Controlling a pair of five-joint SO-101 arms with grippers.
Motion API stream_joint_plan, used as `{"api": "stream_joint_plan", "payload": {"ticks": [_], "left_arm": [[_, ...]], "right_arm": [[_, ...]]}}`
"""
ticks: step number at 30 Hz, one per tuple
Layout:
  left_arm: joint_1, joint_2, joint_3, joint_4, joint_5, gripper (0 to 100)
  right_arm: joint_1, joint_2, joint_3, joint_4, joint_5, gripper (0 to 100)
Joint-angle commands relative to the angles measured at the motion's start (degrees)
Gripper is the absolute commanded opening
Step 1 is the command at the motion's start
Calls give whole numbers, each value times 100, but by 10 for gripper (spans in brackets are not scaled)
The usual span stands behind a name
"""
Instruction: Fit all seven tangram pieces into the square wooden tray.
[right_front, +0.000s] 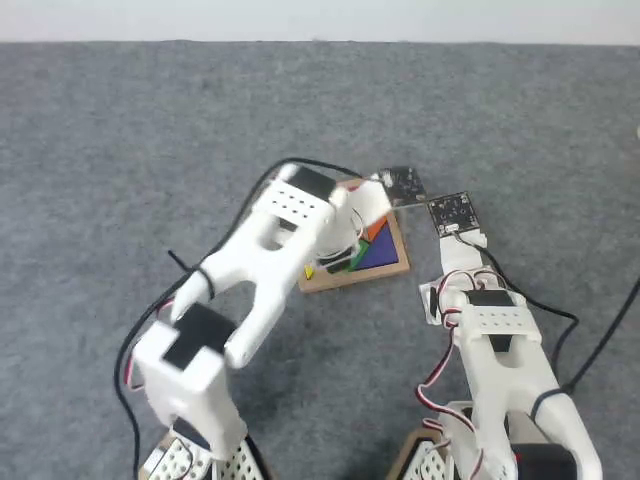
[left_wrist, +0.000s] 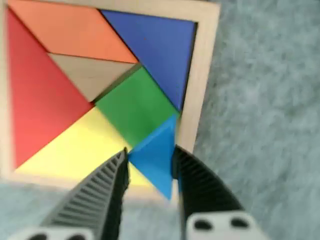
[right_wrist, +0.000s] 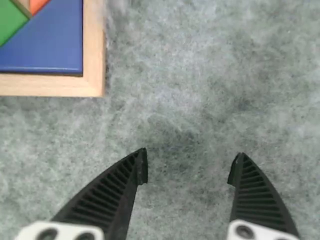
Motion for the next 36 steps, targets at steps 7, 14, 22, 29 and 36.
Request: {"api": "stream_joint_plan", "payload": {"ticks": [7,14,22,29,36], "left_arm": [[18,484,-66,-246,-18,69],[9,9,101,88,-246,120],[18,-237,303,79,-246,126],[9,-255,295,97,-343,149],[-149,-273,295,114,-563,221]], "right_arm": [[-22,-233,-26,-110,53,266],[-31,-233,-26,-119,53,266],[-31,-233,-26,-119,53,266],[-22,-233,-26,-119,53,266],[-31,-233,-26,-119,53,266]]}}
